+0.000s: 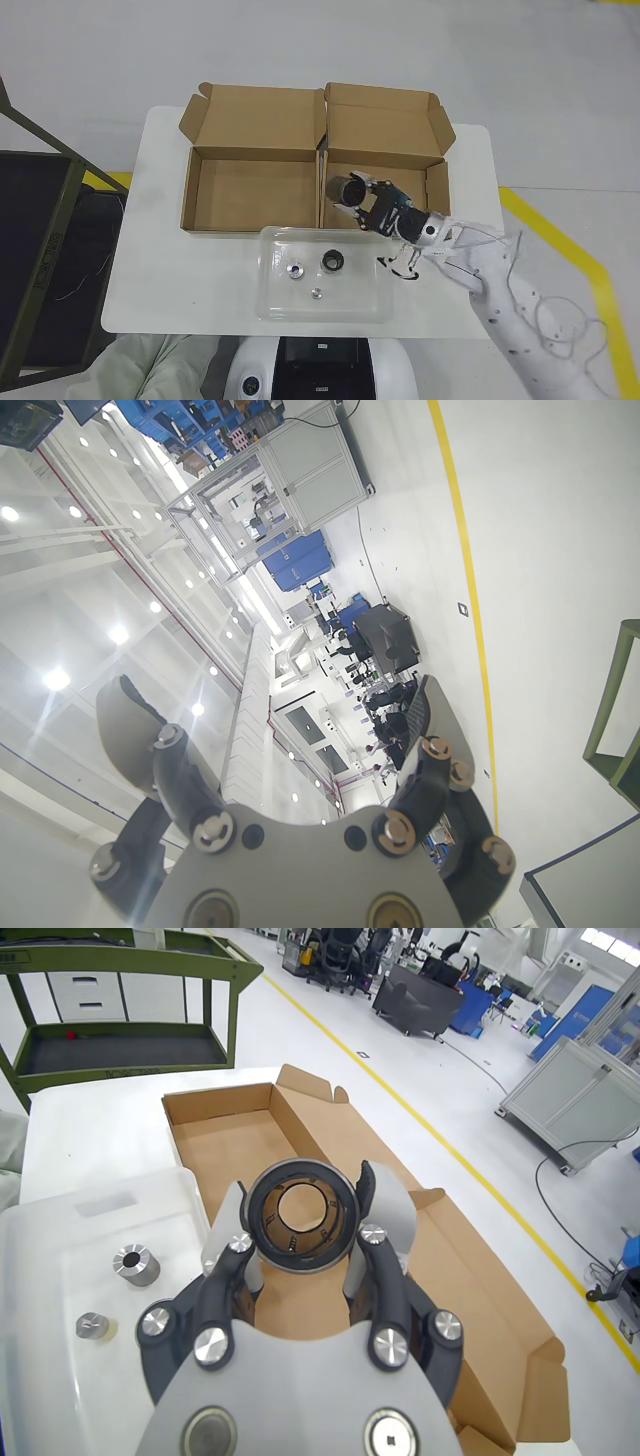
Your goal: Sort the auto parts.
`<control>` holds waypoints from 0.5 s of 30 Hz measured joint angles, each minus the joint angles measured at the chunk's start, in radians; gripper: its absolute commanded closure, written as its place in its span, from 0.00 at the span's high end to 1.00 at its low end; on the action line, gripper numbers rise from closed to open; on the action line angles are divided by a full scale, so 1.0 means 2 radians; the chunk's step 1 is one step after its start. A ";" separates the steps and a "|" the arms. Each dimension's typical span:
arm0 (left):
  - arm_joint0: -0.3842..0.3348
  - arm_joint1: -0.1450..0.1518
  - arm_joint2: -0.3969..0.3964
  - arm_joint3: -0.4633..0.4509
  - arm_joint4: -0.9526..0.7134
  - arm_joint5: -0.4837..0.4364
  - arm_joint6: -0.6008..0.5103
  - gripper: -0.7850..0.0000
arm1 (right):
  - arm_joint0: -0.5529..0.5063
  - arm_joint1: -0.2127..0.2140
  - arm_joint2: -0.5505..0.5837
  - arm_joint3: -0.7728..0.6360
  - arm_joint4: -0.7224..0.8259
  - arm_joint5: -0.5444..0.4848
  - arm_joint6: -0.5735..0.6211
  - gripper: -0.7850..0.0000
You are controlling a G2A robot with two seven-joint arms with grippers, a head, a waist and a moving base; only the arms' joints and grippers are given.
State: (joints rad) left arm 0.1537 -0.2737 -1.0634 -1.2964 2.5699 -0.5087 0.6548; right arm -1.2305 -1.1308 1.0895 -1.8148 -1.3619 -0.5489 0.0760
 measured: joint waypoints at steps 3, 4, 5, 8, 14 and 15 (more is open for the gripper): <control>0.000 0.000 0.000 0.000 0.000 0.000 0.000 1.00 | 0.011 -0.003 -0.008 0.018 0.004 0.010 0.012 0.00; 0.000 0.000 0.000 0.000 0.000 0.000 0.000 1.00 | 0.014 -0.004 -0.010 0.023 0.004 0.012 0.015 0.00; 0.000 0.000 0.000 0.000 0.000 0.000 0.000 1.00 | 0.019 -0.005 -0.013 0.031 0.005 0.015 0.020 0.00; 0.000 0.000 0.000 0.000 0.000 0.000 0.000 1.00 | 0.031 -0.008 -0.021 0.052 0.011 0.023 0.036 0.00; 0.000 0.000 0.000 0.000 0.000 0.000 0.000 1.00 | 0.058 -0.016 -0.037 0.096 0.032 0.036 0.070 0.00; 0.000 0.000 0.000 0.000 0.000 0.000 0.000 1.00 | 0.062 -0.017 -0.039 0.103 0.036 0.038 0.076 0.00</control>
State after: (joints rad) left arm 0.1537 -0.2737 -1.0634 -1.2964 2.5699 -0.5087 0.6548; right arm -1.1060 -1.1656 1.0114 -1.6089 -1.2893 -0.4735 0.2273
